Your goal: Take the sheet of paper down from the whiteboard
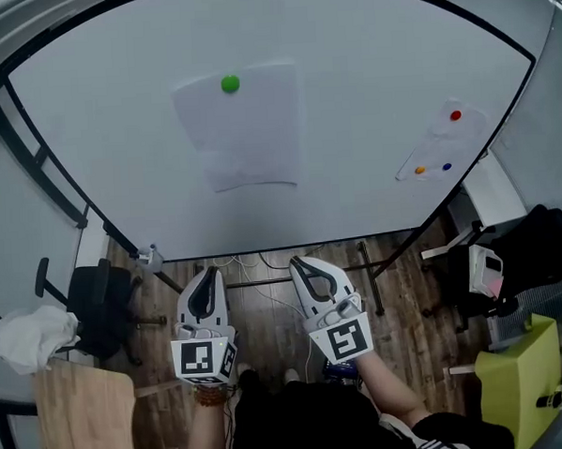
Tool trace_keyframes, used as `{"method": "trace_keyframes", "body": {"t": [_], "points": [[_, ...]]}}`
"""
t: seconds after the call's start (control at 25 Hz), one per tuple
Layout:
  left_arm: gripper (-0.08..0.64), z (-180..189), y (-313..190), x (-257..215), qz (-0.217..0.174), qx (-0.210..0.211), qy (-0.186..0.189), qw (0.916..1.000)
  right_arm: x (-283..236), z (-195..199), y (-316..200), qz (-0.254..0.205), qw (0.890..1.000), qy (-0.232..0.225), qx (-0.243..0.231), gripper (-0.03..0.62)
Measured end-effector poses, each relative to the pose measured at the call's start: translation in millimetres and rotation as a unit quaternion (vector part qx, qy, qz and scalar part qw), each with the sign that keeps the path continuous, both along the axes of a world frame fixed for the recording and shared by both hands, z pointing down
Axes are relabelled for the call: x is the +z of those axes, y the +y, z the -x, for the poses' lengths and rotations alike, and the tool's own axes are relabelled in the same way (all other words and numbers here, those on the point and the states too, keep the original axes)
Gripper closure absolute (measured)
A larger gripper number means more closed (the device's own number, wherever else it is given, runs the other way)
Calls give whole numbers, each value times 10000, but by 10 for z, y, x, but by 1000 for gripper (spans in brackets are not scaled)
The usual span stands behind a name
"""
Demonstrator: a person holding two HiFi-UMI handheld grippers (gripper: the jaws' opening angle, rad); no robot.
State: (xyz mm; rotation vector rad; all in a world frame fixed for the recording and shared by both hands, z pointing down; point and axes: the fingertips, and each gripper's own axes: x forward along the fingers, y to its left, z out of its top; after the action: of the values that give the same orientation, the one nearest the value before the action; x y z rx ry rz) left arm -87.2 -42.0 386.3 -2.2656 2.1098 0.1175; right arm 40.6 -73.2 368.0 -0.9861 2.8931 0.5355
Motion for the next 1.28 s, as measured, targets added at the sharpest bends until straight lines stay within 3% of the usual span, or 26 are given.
{"method": "trace_keyframes", "body": {"t": [0.08,0.8,1.28], "points": [[549,69,-112,21,-2,97,17,10000,-49,75,-75,103,9995,-291,-11,586],[548,784,-1017,-24,11,1202,217,9925,-99,664,-726,86,9957,-31,920,586],[548,820,-1376,-113,-68,966,484,9941,-175,524,-1048,33,9973,-27,732,586]]}}
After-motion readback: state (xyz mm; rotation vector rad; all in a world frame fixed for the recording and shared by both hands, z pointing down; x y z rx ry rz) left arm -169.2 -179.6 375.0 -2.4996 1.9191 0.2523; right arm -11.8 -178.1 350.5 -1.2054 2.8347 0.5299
